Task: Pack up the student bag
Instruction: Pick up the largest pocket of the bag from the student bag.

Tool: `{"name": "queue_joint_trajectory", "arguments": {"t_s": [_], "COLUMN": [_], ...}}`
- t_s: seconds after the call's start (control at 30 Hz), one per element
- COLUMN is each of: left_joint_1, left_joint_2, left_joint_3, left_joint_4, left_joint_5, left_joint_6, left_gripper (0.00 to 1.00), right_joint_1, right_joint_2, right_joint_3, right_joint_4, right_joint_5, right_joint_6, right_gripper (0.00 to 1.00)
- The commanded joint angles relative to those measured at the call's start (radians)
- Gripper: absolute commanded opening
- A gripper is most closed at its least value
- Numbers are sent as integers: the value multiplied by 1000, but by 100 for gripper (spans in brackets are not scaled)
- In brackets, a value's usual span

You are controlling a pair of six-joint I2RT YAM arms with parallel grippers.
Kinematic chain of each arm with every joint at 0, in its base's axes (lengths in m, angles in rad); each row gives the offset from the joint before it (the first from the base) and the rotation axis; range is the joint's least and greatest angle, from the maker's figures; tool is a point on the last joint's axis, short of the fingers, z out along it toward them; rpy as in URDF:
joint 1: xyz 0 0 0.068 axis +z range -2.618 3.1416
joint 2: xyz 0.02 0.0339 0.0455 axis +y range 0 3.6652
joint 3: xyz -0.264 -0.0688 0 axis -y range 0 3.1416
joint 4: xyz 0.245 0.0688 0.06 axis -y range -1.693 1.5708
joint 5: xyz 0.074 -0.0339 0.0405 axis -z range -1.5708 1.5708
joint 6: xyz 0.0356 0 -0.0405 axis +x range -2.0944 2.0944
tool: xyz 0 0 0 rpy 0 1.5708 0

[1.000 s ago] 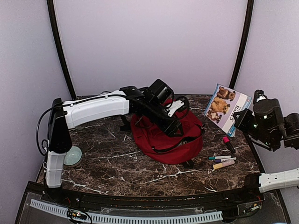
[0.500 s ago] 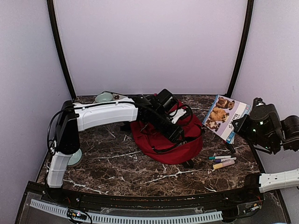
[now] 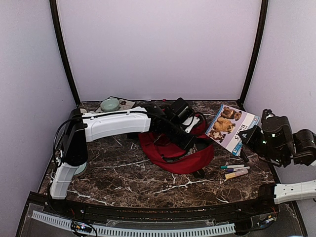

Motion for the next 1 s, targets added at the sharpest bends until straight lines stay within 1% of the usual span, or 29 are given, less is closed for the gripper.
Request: {"name": "queue_joint_trajectory", "arguments": {"t_s": [0.0, 0.13, 0.23, 0.4, 0.5, 0.6, 0.83, 0.97], "left_joint_1": [-3, -1, 11, 30, 34, 54, 106, 146], "left_joint_2": [-16, -18, -17, -19, -25, -33, -59, -74], "left_joint_3": [60, 114, 145, 163, 167, 179, 179, 181], "left_joint_4": [-30, -57, -65, -55, -43, -30, 13, 36], "left_joint_5": [-75, -129, -141, -150, -193, -213, -201, -169], "left_joint_6": [-51, -51, -63, -52, -41, -68, -130, -168], "left_gripper": [0, 0, 0, 0, 0, 0, 0, 0], "right_joint_1": [-3, -3, -3, -3, -3, -3, -3, -3], "right_joint_2": [7, 49, 81, 101, 111, 105, 62, 100], "right_joint_3": [16, 47, 65, 70, 104, 133, 100, 107], "right_joint_4": [180, 243, 270, 395, 379, 303, 303, 249], "right_joint_5": [21, 12, -7, -87, -115, -135, -277, -329], "right_joint_6": [-11, -53, -66, -170, -192, -137, -27, 66], "right_gripper": [0, 0, 0, 0, 0, 0, 0, 0]}}
